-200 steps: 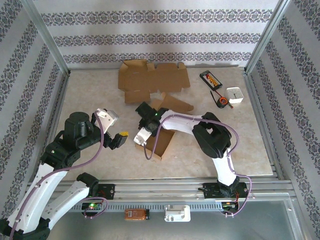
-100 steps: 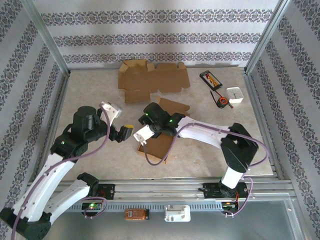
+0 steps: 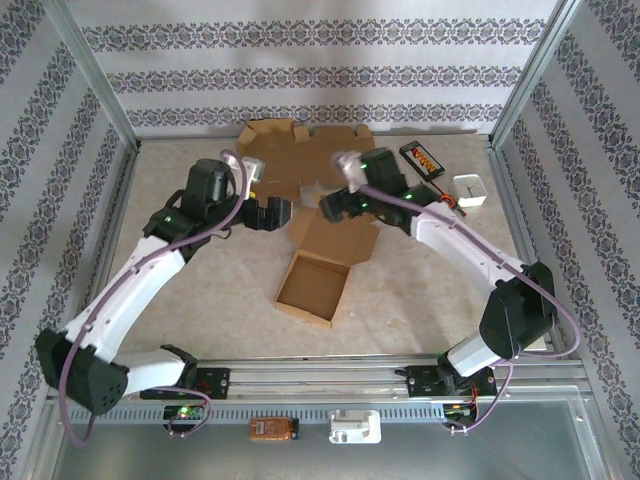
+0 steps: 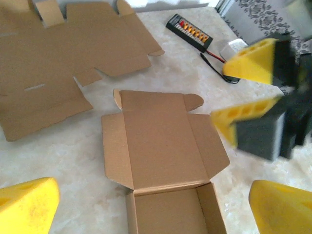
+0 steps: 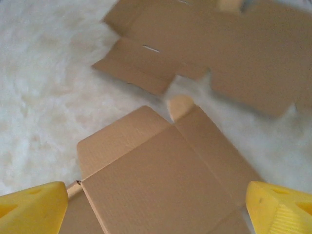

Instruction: Fold the paper box

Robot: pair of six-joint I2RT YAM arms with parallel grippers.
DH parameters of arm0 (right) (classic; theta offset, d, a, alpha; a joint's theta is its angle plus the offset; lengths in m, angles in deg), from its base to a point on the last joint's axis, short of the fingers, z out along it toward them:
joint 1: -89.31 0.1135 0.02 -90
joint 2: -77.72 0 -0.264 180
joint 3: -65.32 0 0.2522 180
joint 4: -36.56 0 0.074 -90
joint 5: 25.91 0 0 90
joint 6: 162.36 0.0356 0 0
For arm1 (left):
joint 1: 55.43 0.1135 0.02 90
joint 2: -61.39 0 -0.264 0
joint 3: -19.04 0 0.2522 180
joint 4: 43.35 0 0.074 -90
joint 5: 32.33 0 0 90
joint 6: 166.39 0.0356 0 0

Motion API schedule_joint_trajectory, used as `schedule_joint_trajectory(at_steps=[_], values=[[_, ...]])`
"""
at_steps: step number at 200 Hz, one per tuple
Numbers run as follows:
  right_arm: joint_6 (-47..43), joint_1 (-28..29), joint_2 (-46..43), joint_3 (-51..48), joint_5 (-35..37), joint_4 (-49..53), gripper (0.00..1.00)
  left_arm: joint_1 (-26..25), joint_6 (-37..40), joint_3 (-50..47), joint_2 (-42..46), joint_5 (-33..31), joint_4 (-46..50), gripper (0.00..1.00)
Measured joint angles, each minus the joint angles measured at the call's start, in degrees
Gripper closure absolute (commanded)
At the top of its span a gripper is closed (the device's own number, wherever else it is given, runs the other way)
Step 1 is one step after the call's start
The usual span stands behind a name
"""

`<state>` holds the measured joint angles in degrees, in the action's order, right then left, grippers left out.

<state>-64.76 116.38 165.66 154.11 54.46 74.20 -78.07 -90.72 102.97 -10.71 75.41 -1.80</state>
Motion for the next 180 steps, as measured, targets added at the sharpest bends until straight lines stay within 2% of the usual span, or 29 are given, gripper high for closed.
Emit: schedule_joint_trajectory(at_steps=[29, 66, 126, 180], values=[[17.0, -9.1, -1.6, -5.4, -6.8, 0.3, 0.05, 2.8, -4.7, 1.5, -7.4, 1.6, -1.4, 0.00], [27.1, -11.7, -1.6, -10.9, -10.9, 1.2, 0.04, 4.7, -6.5, 4.8, -17.9, 4.8, -1.3, 0.00], [31.7, -12.0, -0.5, -20.3, -10.3, -5.6, 0.03, 4.6, -6.0, 6.1, -26.9, 6.9, -1.3, 0.00], [32.2, -9.3, 1.0, -23.8, -7.7, -13.7, 0.08, 4.6, -5.7, 5.4, -30.2, 11.8, -5.3, 0.00]])
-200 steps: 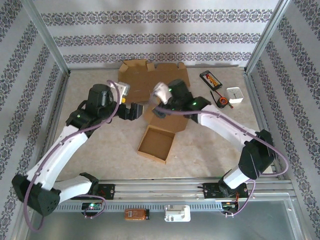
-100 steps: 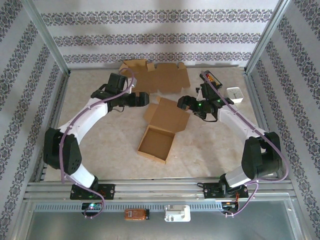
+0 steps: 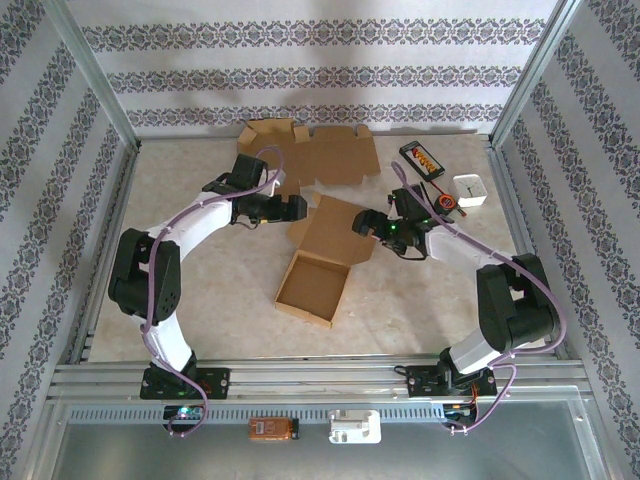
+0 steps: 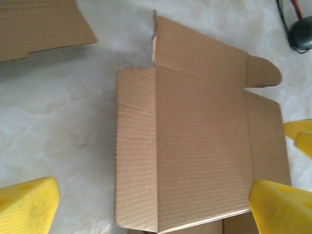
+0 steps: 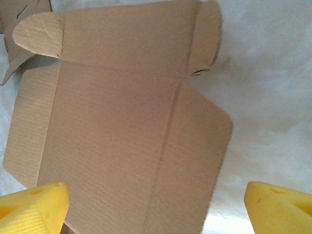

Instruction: Fold the paper box

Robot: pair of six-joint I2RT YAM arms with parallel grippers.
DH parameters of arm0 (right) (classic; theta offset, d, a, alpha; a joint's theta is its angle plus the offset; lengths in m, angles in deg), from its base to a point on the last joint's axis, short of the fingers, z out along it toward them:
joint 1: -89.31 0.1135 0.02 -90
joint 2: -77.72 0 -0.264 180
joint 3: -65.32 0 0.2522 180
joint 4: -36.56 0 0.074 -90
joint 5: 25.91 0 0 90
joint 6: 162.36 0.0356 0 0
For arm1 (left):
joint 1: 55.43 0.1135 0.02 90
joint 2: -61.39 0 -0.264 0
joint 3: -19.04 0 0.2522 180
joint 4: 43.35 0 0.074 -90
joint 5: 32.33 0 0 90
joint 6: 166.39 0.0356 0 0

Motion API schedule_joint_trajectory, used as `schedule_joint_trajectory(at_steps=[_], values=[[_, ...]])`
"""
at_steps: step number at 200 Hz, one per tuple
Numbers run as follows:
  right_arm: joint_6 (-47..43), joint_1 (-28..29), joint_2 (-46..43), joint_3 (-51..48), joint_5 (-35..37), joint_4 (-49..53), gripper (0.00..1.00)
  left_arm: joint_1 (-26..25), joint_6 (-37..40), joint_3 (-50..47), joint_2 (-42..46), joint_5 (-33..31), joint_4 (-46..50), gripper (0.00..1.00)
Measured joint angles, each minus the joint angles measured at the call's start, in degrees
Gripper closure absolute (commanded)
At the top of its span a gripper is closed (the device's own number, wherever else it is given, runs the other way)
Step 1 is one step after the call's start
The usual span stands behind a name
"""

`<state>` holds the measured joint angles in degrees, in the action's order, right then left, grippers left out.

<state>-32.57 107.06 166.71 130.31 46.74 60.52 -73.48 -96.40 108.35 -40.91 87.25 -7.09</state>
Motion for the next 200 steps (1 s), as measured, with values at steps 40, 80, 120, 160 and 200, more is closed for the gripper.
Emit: schedule_joint_trajectory(at_steps=[40, 80, 120, 160, 200], values=[[1.1, 3.2, 0.4, -3.0, 1.7, -4.2, 0.31, -0.2, -1.2, -1.7, -1.9, 4.2, -5.3, 0.02], [1.1, 5.0, 0.4, -3.4, 4.6, -6.7, 0.56, -0.4, -2.3, -3.4, -6.0, 6.9, -7.0, 0.17], [1.0, 5.8, -0.1, -5.4, 6.4, -8.6, 0.69, -0.4, -6.2, -7.6, -6.9, 11.4, -14.5, 0.47], [1.4, 7.4, -0.4, -5.7, 8.5, -9.6, 0.77, -0.4, -7.3, -13.8, -3.4, 12.2, -18.0, 0.50], [0.3, 10.3, -4.1, -6.0, 11.5, -9.7, 0.79, -0.4, -3.5, -15.9, 2.8, 9.9, -19.4, 0.60]])
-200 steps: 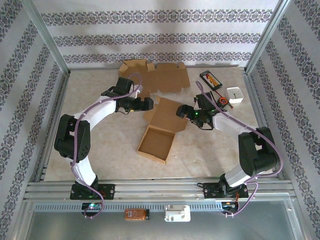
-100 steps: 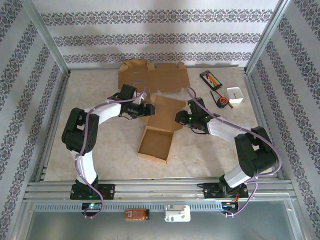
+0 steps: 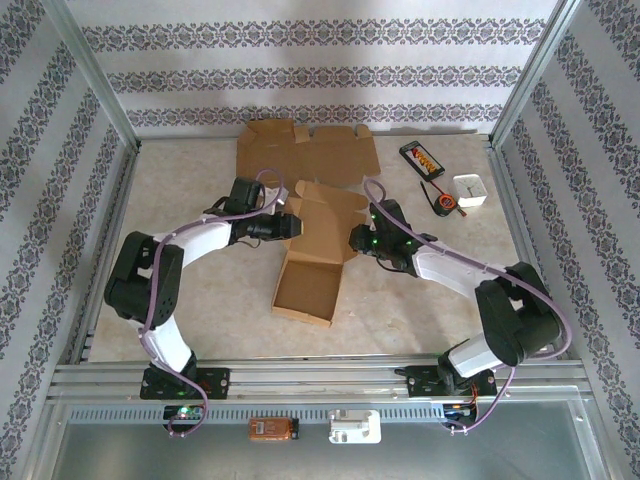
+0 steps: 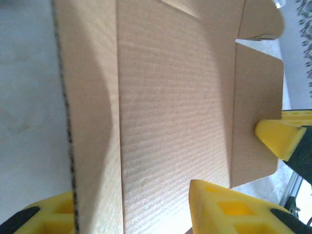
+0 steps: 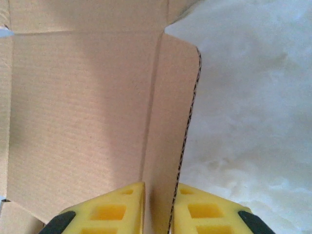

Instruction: Fold the paper box

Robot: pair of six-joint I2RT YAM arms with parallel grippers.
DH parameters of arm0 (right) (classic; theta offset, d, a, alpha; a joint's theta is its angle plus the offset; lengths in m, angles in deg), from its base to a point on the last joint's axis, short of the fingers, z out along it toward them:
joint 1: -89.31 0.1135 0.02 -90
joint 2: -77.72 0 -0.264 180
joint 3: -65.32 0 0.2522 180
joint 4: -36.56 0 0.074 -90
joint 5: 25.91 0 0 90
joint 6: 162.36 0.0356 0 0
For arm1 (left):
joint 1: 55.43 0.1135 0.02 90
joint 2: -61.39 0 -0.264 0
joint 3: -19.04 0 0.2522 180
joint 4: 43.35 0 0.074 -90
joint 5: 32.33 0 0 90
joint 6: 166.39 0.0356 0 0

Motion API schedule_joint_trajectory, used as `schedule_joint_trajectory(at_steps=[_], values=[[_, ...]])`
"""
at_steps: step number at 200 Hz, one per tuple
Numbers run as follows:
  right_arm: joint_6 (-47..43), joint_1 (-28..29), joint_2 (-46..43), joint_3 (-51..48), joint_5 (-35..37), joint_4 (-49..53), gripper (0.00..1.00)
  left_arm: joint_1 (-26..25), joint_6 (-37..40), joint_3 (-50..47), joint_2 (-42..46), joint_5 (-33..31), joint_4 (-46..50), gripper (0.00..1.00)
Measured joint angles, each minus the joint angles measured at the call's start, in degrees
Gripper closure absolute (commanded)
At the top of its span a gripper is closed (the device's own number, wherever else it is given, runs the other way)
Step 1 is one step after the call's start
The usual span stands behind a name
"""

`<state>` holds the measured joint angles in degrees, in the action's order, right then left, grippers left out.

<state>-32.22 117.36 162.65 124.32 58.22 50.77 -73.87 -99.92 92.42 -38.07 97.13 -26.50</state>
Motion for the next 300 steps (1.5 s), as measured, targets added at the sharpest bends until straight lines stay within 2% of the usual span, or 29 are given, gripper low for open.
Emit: schedule_joint_trajectory(at_steps=[44, 78, 89, 104, 117, 154, 196, 228, 249, 285, 300], values=[[-2.7, 2.9, -3.7, -0.3, 3.7, 0.3, 0.78, -1.5, 2.8, -6.4, 2.8, 0.6, -8.1, 0.77], [-6.1, 4.1, -5.5, -0.4, 5.2, 0.7, 0.67, -2.2, 8.4, -7.8, 5.7, -1.3, -8.7, 0.83], [-7.3, 4.1, -5.9, -0.4, 5.2, 0.6, 0.60, -2.2, 10.3, -7.8, 6.8, -2.0, -8.7, 0.85], [-9.2, 4.1, -6.4, -0.4, 5.2, 0.9, 0.39, -2.2, 12.8, -8.0, 8.3, -2.9, -8.8, 0.86], [-11.3, 4.1, -7.1, -0.3, 5.0, 1.8, 0.27, -2.2, 15.1, -8.8, 9.5, -3.5, -8.9, 0.86], [-21.5, 4.1, -12.8, 1.2, 5.6, 6.1, 0.15, -2.2, 23.0, -11.4, 12.4, -4.9, -8.9, 0.88], [-41.0, 3.2, -20.6, 2.7, 5.8, 5.1, 0.12, -2.2, 28.9, -11.9, 13.1, -5.7, -9.0, 0.89], [-59.9, 2.7, -19.5, 5.6, 2.4, 5.3, 0.09, -2.5, 30.7, -13.0, 13.1, -5.7, -9.9, 0.90], [-69.0, 2.4, -16.3, 9.4, -0.1, 6.9, 0.09, -3.0, 31.6, -13.3, 13.1, -5.7, -10.0, 0.90], [-74.9, 0.6, -8.2, 17.4, -5.0, 12.0, 0.15, -3.0, 32.7, -13.3, 13.3, -5.7, -10.0, 0.90], [-75.1, 0.4, -5.2, 19.8, -6.0, 13.9, 0.25, -3.0, 32.8, -13.3, 13.4, -5.7, -10.1, 0.90]])
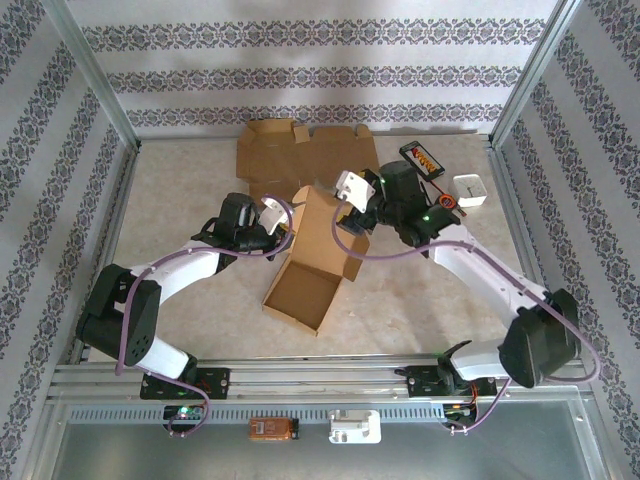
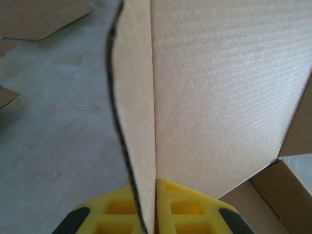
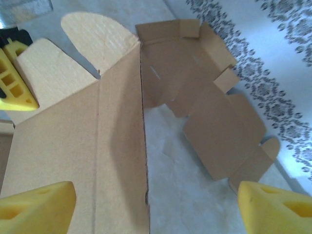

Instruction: Fold the paper box

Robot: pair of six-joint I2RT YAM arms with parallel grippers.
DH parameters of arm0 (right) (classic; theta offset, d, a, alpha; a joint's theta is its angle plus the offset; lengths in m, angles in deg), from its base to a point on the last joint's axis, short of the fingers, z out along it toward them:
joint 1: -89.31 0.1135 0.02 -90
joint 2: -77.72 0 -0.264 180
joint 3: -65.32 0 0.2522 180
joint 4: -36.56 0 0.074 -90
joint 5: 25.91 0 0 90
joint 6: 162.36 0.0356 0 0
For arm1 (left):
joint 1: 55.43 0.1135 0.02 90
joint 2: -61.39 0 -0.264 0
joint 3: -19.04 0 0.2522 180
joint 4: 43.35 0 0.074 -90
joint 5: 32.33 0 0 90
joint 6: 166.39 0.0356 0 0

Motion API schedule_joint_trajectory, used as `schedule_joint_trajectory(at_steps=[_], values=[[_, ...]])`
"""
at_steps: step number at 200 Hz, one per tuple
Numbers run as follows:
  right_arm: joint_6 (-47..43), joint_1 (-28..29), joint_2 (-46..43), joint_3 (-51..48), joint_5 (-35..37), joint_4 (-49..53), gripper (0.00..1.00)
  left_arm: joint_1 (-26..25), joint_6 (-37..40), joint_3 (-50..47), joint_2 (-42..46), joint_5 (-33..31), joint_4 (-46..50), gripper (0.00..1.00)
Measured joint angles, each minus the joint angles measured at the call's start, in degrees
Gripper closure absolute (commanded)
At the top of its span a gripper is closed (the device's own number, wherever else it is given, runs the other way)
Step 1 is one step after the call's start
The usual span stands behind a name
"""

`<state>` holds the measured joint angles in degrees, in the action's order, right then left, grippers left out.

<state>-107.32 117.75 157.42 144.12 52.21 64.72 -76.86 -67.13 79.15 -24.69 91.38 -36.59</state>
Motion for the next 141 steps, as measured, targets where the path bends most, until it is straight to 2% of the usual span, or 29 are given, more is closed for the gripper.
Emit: schedule_joint_trajectory(at_steps=[21, 38, 67, 99, 119, 141], values=[[0.7, -0.2, 3.3, 2.9, -1.3, 3.0, 0.50, 0.0, 0.0, 0.0, 0.0, -0.4, 0.0, 0.90], [2.2, -0.2, 5.1, 4.9, -1.7, 5.2, 0.58, -0.1, 0.0, 0.0, 0.1, -1.1, 0.0, 0.90], [3.0, -0.2, 6.0, 6.9, -2.6, 7.9, 0.78, -0.5, -0.1, 0.0, 0.7, -2.3, 0.0, 0.88], [0.7, 0.7, 5.9, 7.3, -2.4, 9.3, 0.90, -0.7, -1.1, 0.0, 2.0, -4.5, -0.3, 0.63], [-2.0, 1.8, 5.5, 7.3, -1.6, 9.8, 0.91, -0.8, -2.5, -0.3, 3.9, -6.6, -1.5, 0.39], [-7.1, 3.1, 4.4, 7.3, -0.2, 10.3, 0.92, -1.0, -3.8, -1.5, 8.3, -9.7, -2.1, 0.25]])
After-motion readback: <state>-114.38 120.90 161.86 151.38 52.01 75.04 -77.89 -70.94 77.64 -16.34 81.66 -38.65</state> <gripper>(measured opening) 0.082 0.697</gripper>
